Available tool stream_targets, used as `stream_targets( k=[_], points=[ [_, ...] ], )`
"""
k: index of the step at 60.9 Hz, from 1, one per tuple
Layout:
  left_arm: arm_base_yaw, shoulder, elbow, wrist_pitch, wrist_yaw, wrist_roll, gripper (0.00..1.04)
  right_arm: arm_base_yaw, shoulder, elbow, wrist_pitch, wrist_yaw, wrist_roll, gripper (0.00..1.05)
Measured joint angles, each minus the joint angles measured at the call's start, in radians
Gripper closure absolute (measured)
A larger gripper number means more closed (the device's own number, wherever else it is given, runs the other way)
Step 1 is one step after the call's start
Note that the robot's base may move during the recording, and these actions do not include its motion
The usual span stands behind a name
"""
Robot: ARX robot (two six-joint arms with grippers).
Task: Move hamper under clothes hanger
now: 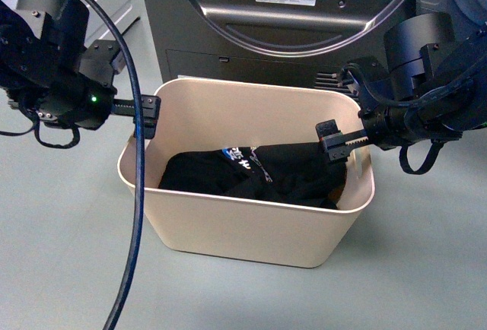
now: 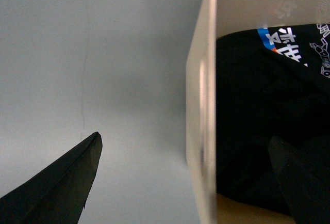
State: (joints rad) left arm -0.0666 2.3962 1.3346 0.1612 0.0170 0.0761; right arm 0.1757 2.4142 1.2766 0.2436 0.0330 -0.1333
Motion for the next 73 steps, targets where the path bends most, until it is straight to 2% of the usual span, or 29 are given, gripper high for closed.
stream_targets(
  k=[41, 45, 52, 58, 61, 67, 71, 73],
  points=[
    [-0.025, 0.153, 0.109, -0.013, 0.021, 0.009, 0.07, -0.032, 0.148, 0.101, -0.047, 0.012, 0.091, 0.07],
    [-0.025, 0.162, 0.113, -0.013, 0.018, 0.012, 0.07, -0.033, 0.150, 0.102, -0.053, 0.010, 0.109, 0.14],
    [-0.027, 0.173, 0.130, -0.014, 0.010, 0.020, 0.26, -0.028, 0.156, 0.107, -0.056, -0.004, 0.127, 0.35],
    [-0.029, 0.179, 0.140, -0.014, 0.006, 0.020, 0.47, -0.024, 0.158, 0.114, -0.063, -0.004, 0.138, 0.55],
    [-0.032, 0.179, 0.140, -0.014, 0.004, 0.020, 0.54, -0.023, 0.159, 0.115, -0.065, -0.004, 0.139, 0.61],
    [-0.037, 0.179, 0.141, -0.014, 0.003, 0.020, 0.74, -0.022, 0.161, 0.119, -0.069, -0.006, 0.150, 0.81],
    [-0.042, 0.179, 0.140, -0.010, 0.001, 0.020, 0.88, -0.018, 0.161, 0.120, -0.069, -0.008, 0.182, 0.92],
    [-0.042, 0.179, 0.140, -0.008, -0.003, 0.019, 0.92, -0.016, 0.161, 0.121, -0.069, -0.008, 0.199, 0.96]
  ],
)
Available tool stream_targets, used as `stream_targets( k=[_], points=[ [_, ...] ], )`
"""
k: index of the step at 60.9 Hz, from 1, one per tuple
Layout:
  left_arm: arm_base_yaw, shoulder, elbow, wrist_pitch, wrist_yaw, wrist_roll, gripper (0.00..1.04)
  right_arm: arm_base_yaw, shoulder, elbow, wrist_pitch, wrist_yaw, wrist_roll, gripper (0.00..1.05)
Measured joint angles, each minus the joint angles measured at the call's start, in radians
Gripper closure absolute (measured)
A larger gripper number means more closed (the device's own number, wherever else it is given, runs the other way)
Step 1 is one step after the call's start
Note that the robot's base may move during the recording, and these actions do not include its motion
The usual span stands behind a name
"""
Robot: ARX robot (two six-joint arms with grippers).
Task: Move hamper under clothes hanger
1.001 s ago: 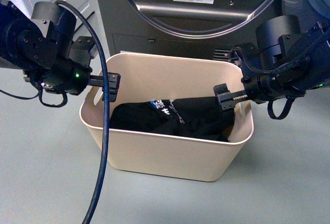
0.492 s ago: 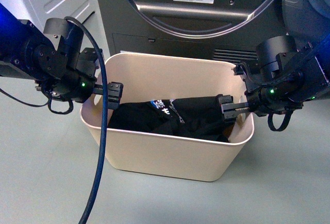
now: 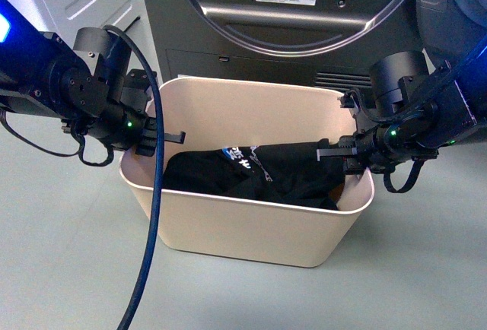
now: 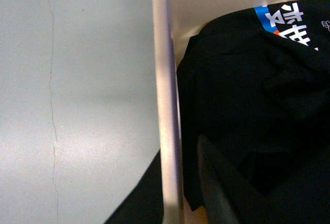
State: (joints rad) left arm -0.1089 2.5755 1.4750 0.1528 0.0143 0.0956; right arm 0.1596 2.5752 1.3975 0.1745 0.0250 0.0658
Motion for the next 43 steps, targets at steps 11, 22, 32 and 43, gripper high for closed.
stream_targets(
  k=[11, 22, 32, 43],
  points=[
    [0.001, -0.003, -0.006, 0.005, -0.008, -0.016, 1.00, 0.004, -0.003, 0.000, -0.004, 0.004, 0.041, 0.99],
    [0.001, -0.016, -0.020, 0.005, -0.008, -0.019, 1.00, 0.005, -0.010, -0.001, -0.011, 0.004, 0.040, 0.99],
    [0.001, -0.036, -0.040, -0.002, -0.007, -0.022, 1.00, 0.006, -0.028, -0.014, -0.021, 0.003, 0.033, 0.99],
    [0.000, -0.069, -0.060, -0.022, -0.008, -0.026, 1.00, 0.006, -0.077, -0.036, -0.042, 0.003, 0.017, 0.99]
  ],
)
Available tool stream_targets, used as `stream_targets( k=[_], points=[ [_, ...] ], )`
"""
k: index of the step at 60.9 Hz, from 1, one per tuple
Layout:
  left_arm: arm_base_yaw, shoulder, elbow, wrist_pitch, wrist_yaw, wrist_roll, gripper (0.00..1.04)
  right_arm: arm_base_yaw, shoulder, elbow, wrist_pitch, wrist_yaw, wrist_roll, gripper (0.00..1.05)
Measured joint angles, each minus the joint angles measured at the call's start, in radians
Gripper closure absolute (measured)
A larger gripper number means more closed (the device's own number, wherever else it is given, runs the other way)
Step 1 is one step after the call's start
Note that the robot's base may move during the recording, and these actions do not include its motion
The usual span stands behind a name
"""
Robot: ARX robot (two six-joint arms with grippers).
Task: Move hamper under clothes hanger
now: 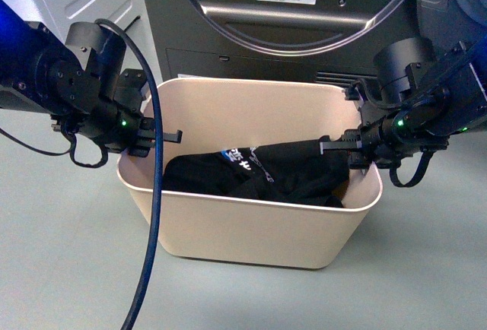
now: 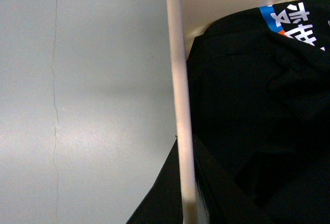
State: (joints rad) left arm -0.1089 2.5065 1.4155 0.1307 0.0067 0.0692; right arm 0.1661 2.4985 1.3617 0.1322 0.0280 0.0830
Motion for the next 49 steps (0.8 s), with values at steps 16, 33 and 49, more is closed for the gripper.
stream_targets(
  k=[16, 33, 49],
  points=[
    [-0.002, -0.145, -0.019, -0.057, -0.031, -0.001, 1.00, 0.000, -0.130, -0.030, -0.018, -0.002, -0.008, 0.99],
    [-0.005, -0.232, -0.050, -0.080, -0.053, -0.010, 1.00, 0.001, -0.216, -0.078, -0.022, -0.006, -0.015, 0.99],
    [-0.005, -0.234, -0.056, -0.081, -0.055, -0.016, 1.00, 0.005, -0.222, -0.089, -0.021, -0.006, -0.015, 0.99]
  ],
)
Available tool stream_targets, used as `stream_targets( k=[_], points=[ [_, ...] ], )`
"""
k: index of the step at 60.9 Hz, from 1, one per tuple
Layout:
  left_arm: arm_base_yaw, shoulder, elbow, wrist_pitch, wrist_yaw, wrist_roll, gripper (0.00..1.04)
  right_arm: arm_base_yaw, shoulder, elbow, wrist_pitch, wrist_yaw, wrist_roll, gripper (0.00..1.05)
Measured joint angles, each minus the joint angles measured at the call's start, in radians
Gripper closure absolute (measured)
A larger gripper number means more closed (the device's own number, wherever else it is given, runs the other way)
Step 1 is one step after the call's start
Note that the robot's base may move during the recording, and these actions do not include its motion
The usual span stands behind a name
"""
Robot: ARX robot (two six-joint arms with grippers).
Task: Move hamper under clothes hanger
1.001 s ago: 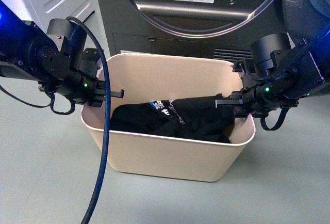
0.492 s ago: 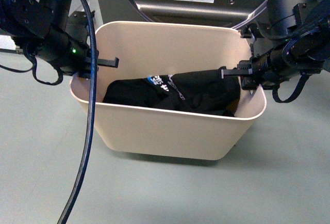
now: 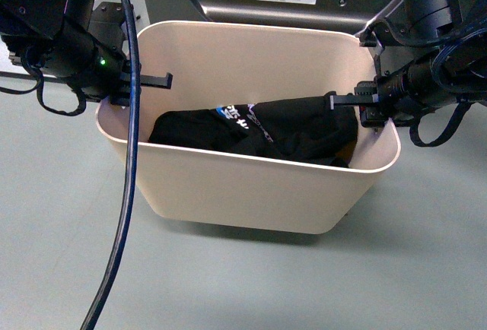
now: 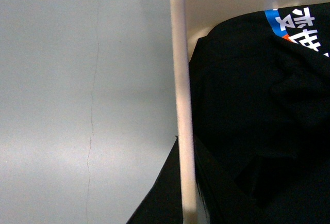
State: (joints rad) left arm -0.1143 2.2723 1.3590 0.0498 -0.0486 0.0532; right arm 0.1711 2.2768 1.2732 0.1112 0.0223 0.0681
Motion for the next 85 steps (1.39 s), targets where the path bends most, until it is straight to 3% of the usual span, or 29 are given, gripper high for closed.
stream_targets(
  k=[32, 51, 85],
  points=[
    [0.026, 0.000, -0.004, -0.004, -0.019, -0.001, 1.00, 0.031, 0.000, 0.000, 0.002, -0.005, 0.002, 0.99],
    [-0.012, 0.000, -0.003, -0.003, 0.003, -0.001, 1.00, -0.011, -0.004, 0.000, 0.005, 0.009, -0.008, 0.99],
    [0.001, -0.003, -0.004, -0.003, -0.002, -0.002, 1.00, 0.003, -0.008, -0.001, 0.005, 0.002, -0.009, 0.99]
  ],
)
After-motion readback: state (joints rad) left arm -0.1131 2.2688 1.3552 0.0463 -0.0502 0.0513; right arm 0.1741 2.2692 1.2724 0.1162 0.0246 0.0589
